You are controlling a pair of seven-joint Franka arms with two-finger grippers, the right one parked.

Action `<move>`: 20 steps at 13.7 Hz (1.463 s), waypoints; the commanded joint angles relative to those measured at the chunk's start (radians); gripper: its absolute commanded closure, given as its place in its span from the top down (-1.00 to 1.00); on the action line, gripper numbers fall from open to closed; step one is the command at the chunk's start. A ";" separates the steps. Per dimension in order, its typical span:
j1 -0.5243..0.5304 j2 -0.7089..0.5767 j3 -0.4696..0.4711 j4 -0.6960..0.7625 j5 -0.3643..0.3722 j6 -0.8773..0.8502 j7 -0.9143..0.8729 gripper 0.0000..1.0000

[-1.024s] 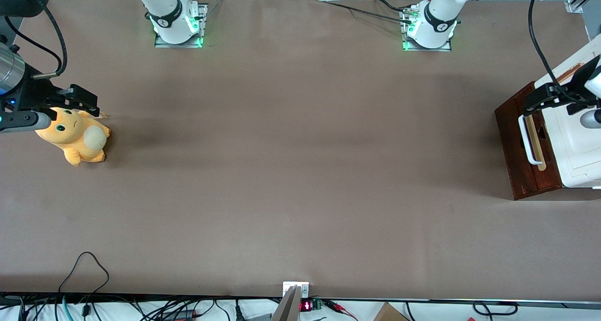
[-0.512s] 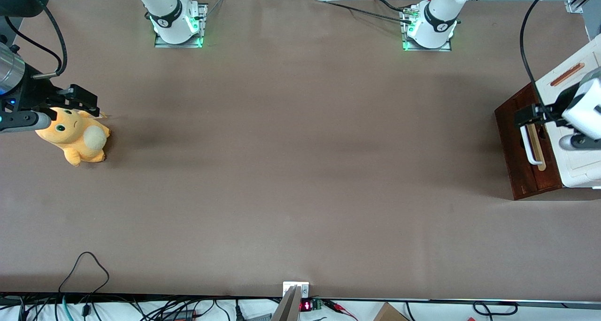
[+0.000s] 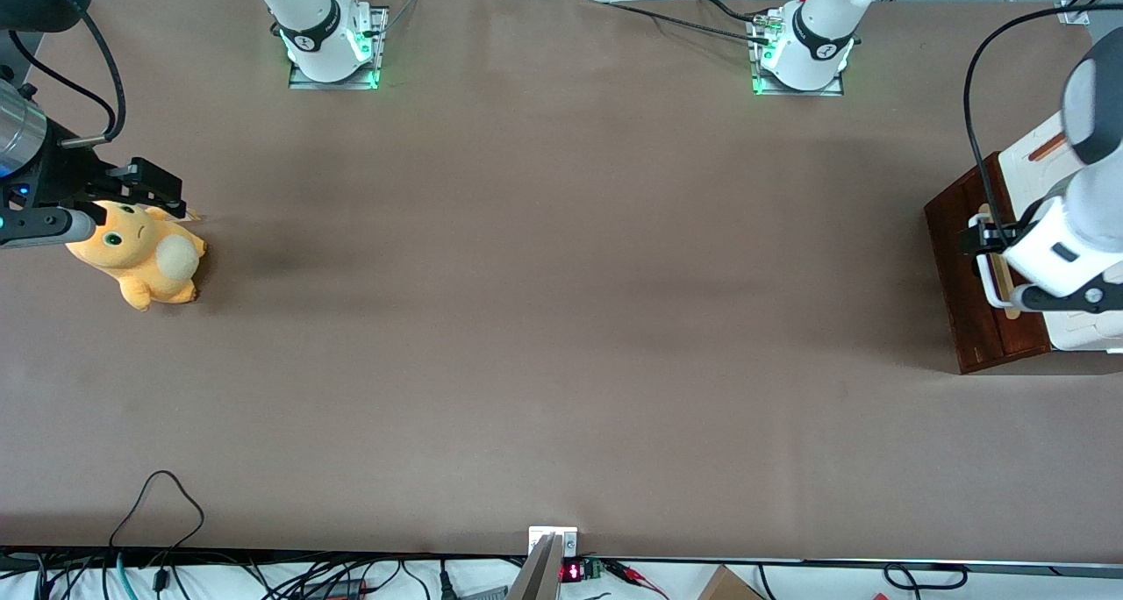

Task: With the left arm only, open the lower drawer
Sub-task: 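Move the left gripper down toward the white handle of the wooden drawer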

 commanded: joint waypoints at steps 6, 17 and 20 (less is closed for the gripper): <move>-0.058 0.039 -0.020 -0.209 0.404 -0.013 -0.158 1.00; -0.124 0.296 -0.020 -0.232 0.749 -0.061 -0.452 1.00; -0.127 0.332 -0.020 -0.262 0.827 -0.055 -0.562 1.00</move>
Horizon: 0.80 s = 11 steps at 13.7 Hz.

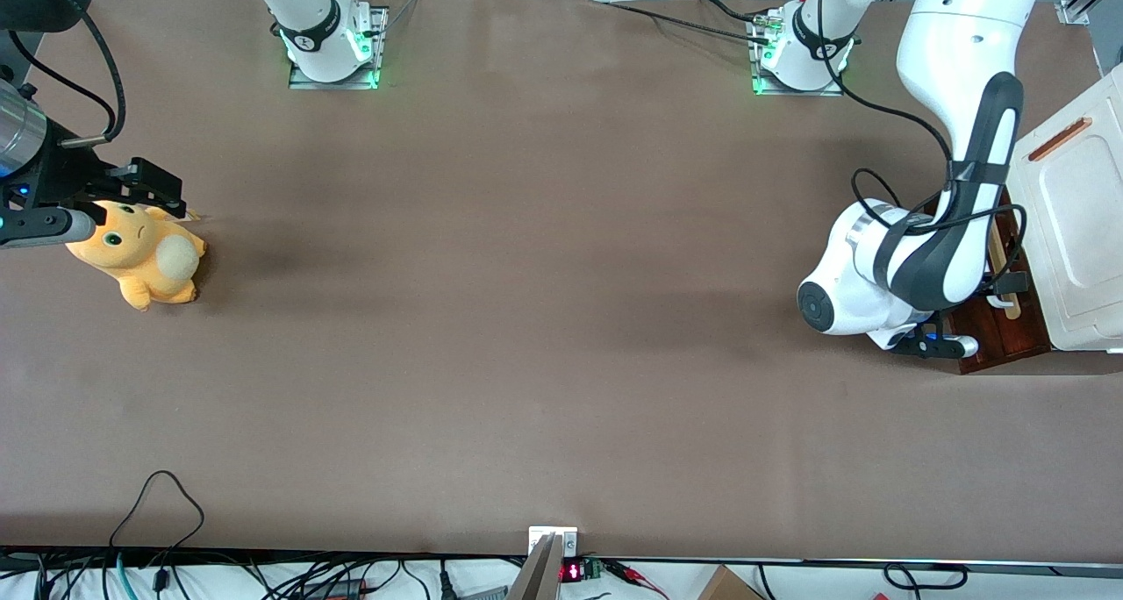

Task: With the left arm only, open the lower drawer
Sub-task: 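Align the open left gripper around the white drawer handle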

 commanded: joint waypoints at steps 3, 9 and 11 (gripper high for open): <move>-0.015 0.020 0.002 -0.074 0.126 -0.002 -0.119 1.00; -0.027 0.034 0.002 -0.108 0.124 -0.001 -0.150 1.00; -0.026 0.031 0.002 -0.140 0.124 -0.001 -0.162 1.00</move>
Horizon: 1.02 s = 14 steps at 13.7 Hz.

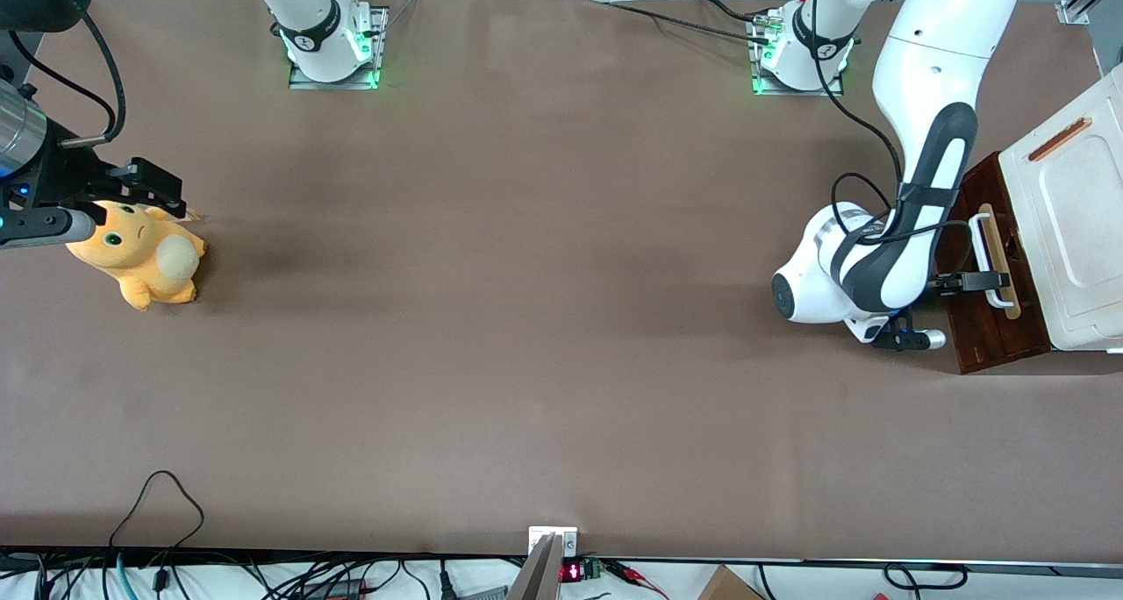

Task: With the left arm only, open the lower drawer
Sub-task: 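Align the open left gripper around the white drawer handle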

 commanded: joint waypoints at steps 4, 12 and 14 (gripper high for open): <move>-0.002 -0.005 0.003 -0.076 0.027 -0.005 -0.057 1.00; 0.035 -0.001 0.004 -0.105 0.053 -0.005 -0.054 1.00; 0.051 -0.003 0.004 -0.107 0.053 -0.004 -0.047 1.00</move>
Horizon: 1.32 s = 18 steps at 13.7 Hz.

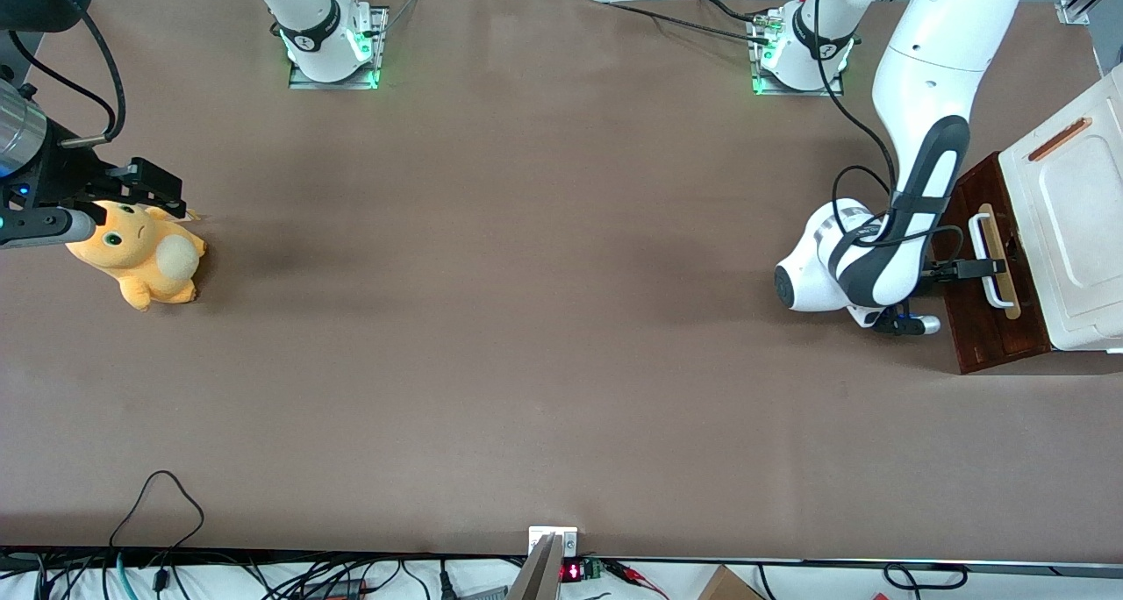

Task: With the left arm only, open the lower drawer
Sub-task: 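Align the open left gripper around the white drawer handle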

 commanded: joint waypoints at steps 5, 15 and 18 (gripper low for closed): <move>0.027 -0.008 -0.004 -0.022 0.030 -0.003 -0.003 0.97; 0.050 0.001 -0.004 -0.042 0.031 -0.007 -0.010 0.73; 0.051 0.000 -0.004 -0.042 0.030 -0.015 -0.020 0.52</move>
